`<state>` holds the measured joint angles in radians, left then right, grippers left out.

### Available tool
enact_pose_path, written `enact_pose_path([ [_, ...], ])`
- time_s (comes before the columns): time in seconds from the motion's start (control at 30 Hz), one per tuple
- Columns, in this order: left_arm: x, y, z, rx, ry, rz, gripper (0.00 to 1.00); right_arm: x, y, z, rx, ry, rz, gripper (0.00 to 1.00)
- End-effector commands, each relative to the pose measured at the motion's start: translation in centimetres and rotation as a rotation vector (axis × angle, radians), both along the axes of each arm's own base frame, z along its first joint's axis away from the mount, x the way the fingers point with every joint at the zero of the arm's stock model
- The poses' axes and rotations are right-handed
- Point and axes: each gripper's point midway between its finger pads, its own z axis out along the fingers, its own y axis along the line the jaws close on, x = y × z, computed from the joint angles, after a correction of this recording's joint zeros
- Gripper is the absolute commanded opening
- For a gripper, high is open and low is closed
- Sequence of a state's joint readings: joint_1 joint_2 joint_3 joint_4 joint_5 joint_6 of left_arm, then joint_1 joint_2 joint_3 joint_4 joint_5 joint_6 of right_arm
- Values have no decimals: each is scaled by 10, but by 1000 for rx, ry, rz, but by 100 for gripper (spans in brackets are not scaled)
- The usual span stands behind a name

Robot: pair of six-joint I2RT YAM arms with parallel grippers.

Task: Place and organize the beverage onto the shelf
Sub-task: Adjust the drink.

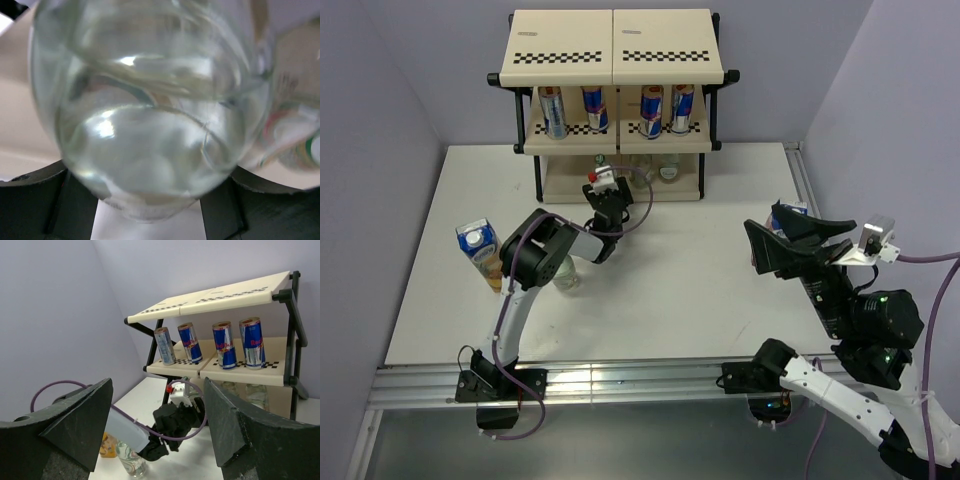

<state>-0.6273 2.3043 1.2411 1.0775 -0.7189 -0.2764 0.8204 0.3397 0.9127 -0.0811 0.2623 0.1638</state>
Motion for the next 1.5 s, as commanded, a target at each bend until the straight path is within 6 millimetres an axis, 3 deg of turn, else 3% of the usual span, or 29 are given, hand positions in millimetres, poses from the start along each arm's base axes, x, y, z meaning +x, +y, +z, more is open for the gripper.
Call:
enact_pose_path([
  [0.0,-13,-10,86,-153,-183,-80,0,5,0,5,9,-11,-20,80],
  [0.07,-28,-22,93,-179,-179,-163,0,13,4,-2,-25,35,-35,81],
  [0.1,-37,-26,110,-205,-194,-194,0,20,7,-2,-38,65,-52,81],
  [0.13,-46,-25,101,-224,-168,-218,0,24,9,-9,-61,99,-63,81],
  [0.2,-62,-32,106,-236,-156,-293,0,36,12,-16,-91,157,-97,82],
  [0.37,-97,-55,133,-249,-194,-457,0,69,26,-44,-190,310,-186,84],
  [0.53,-98,-69,149,-178,-192,-526,0,85,46,-57,-234,347,-130,85],
  [0.7,-150,-103,193,-109,-241,-811,0,103,47,-70,-279,402,-94,85],
  [0.83,-202,-133,211,-41,-206,-1124,0,96,61,-64,-310,374,53,84],
  [0.87,-215,-136,219,-31,-208,-1187,0,85,78,-63,-369,334,174,83],
  [0.93,-247,-146,213,-23,-177,-1361,0,74,95,-63,-413,291,294,83],
  [1.07,-286,-141,214,-76,-187,-1514,0,73,104,-68,-420,254,343,83],
  [1.2,-313,-139,220,-95,-214,-1598,0,84,107,-73,-411,275,327,81],
  [1.3,-329,-141,224,-85,-232,-1630,0,85,116,-89,-441,310,380,77],
  [1.43,-347,-135,237,-127,-270,-1680,0,77,118,-107,-453,308,412,79],
  [1.47,-351,-131,242,-130,-287,-1685,0,64,120,-115,-448,299,465,81],
])
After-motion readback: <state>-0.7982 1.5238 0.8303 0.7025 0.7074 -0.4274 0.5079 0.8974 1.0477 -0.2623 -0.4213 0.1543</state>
